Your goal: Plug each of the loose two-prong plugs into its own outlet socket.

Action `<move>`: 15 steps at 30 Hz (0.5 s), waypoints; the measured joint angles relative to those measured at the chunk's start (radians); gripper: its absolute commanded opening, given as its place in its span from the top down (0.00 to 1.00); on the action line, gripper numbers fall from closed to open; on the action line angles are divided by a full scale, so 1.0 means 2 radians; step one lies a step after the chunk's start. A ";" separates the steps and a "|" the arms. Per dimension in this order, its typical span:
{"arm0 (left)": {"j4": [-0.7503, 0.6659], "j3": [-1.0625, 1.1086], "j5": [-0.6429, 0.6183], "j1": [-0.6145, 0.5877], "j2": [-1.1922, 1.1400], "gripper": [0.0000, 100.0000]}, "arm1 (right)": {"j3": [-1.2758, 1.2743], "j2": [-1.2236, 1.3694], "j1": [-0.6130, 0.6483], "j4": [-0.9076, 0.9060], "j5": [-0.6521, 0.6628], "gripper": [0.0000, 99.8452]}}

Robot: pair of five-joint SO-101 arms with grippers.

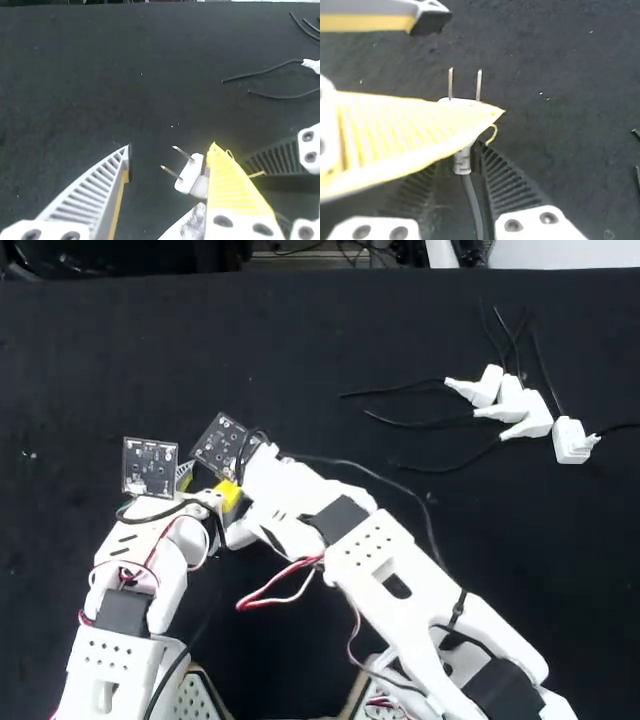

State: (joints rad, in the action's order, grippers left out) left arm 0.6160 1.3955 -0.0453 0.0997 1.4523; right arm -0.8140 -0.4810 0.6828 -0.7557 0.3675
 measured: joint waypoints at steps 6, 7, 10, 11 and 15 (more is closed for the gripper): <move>0.000 0.002 0.003 -0.021 0.000 0.75 | -0.032 -0.074 0.012 -0.018 0.001 0.99; 0.000 0.002 0.002 -0.025 0.000 0.75 | -0.040 -0.087 0.012 -0.019 0.000 0.99; 0.000 0.005 0.002 -0.031 0.000 0.75 | -0.055 -0.117 0.013 -0.019 -0.002 0.99; 0.000 0.005 0.002 -0.031 0.000 0.75 | -0.057 -0.124 0.013 -0.019 -0.002 0.99; 0.000 0.006 0.002 -0.034 0.000 0.75 | -0.058 -0.138 0.013 -0.019 -0.002 0.99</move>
State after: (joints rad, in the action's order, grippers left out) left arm 0.6160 1.4078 -0.0422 0.0322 1.4523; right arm -0.9306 -0.7572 0.7089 -0.7940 0.3629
